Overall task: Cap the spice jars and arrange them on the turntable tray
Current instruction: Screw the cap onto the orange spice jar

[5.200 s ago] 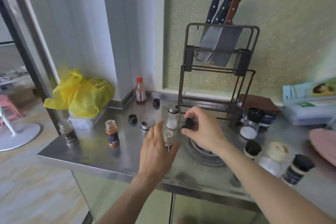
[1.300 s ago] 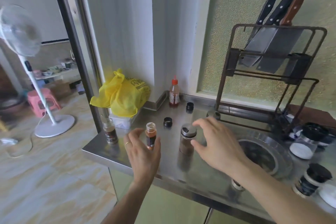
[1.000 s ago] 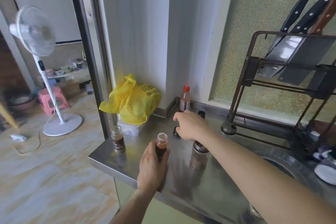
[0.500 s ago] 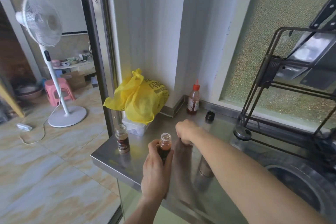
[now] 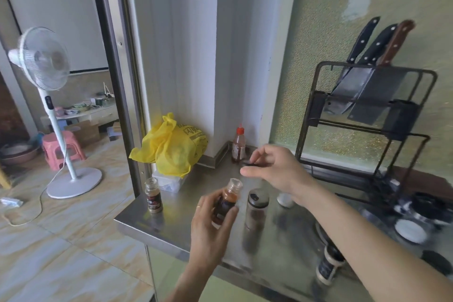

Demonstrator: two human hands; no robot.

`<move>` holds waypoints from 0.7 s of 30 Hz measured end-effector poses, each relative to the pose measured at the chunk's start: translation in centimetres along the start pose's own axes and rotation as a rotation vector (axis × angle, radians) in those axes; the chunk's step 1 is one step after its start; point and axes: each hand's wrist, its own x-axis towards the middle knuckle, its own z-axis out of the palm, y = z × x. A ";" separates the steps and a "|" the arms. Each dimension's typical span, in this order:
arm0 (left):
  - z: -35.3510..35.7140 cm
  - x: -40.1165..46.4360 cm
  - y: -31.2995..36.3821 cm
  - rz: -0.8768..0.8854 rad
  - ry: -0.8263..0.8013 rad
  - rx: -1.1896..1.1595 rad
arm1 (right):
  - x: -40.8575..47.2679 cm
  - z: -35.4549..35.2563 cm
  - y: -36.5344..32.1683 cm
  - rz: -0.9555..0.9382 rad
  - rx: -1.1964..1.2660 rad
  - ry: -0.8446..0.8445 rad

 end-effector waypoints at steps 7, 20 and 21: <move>3.1 -2.0 7.4 -0.068 -0.243 -0.445 | -6.3 -7.9 -0.4 -0.146 -0.031 -0.125; 9.0 -5.4 12.9 -0.647 -0.381 -0.992 | -12.1 -14.4 0.7 -0.103 -0.381 -0.193; 9.2 -5.6 12.7 -0.647 -0.378 -0.990 | -12.2 -14.4 1.0 -0.094 -0.421 -0.190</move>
